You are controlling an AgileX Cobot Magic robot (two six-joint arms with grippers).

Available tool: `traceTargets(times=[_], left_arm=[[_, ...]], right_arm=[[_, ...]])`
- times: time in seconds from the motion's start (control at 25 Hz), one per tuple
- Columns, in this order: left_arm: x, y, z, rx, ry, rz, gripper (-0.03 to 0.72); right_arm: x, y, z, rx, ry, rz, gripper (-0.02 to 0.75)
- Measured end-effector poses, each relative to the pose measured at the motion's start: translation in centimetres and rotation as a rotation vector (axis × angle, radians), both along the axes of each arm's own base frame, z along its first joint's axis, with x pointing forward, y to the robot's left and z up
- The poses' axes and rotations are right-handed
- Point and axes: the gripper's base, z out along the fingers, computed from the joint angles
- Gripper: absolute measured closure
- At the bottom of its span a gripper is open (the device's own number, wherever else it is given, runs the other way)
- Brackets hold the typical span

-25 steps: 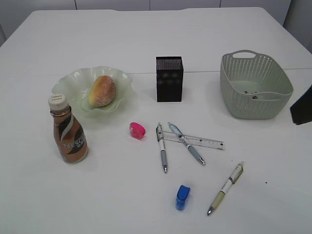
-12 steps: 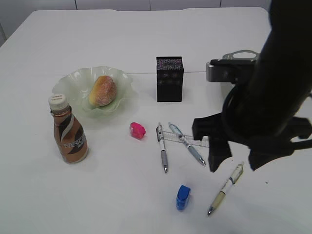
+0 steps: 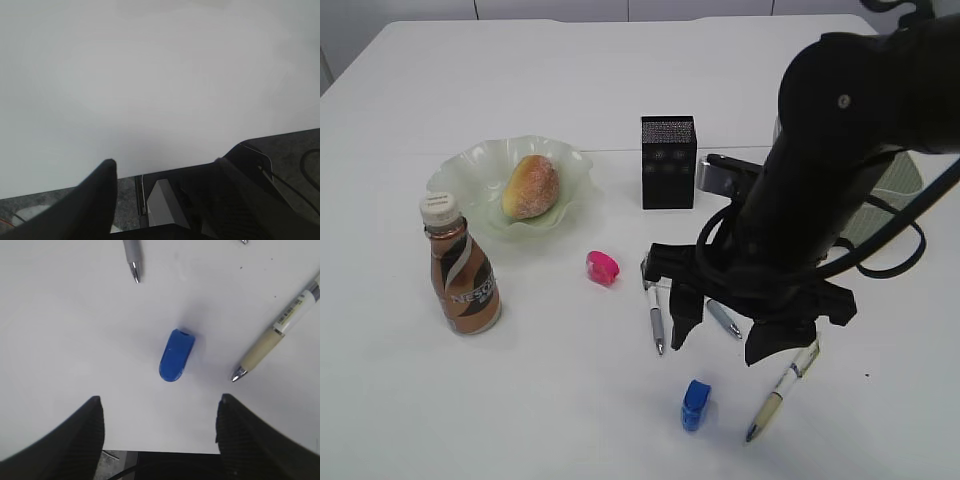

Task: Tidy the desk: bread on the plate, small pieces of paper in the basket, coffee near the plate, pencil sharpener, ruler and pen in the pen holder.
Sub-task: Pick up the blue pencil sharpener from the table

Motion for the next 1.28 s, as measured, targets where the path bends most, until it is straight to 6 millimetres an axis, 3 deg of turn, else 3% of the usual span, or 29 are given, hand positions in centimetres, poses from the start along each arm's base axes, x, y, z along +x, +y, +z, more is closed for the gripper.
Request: traceTargets(times=[0.68,1.28], left_arm=[[0.0,0.0,0.0,0.0,0.0,0.0,0.255],[0.0,0.0,0.0,0.0,0.0,0.0,0.255]], right_arm=[[1.1,0.9,-5.2,-0.048,0.12,-0.025,0.197],[1.7,1.3,-7.5,-0.059,0.143,-0.04,0.197]])
